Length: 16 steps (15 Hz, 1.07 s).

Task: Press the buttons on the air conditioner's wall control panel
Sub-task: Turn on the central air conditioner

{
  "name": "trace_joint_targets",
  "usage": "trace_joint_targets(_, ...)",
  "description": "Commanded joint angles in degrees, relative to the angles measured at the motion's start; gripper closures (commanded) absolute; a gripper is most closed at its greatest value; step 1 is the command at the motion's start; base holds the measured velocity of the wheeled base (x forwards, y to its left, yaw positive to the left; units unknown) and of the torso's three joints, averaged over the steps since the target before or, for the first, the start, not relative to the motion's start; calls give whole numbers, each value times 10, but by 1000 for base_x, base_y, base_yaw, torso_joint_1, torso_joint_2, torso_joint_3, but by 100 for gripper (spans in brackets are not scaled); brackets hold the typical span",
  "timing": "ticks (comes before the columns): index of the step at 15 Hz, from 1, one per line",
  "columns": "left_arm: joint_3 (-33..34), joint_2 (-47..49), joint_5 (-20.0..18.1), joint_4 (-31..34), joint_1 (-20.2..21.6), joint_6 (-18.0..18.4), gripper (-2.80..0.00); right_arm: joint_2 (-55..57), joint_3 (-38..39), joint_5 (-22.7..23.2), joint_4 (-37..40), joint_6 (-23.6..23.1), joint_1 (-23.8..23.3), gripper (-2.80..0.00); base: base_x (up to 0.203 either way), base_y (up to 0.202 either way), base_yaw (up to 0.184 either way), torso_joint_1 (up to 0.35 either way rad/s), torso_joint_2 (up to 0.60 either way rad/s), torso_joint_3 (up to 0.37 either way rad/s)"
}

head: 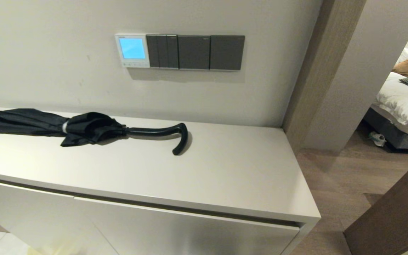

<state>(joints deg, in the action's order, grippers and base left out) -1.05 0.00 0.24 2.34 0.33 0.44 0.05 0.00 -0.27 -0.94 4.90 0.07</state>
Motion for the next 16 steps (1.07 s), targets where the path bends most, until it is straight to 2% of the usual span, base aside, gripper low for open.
trace_joint_targets(1, 0, 1, 0, 0, 0, 0, 0, 0, 1, 0, 0, 0, 0, 0, 0, 0, 0, 0, 0, 0)
trace_joint_targets(11, 0, 0, 2, -1, 0, 3, 0, 0, 1, 0, 0, 0, 0, 0, 0, 0, 0, 0, 0, 0)
trace_joint_targets(15, -27, 0, 3, -2, 0, 4, 0, 0, 1, 0, 0, 0, 0, 0, 0, 0, 0, 0, 0, 0)
trace_joint_targets(16, -58, 1, 2, 2, 0, 4, 0, 0, 1, 0, 0, 0, 0, 0, 0, 0, 0, 0, 0, 0)
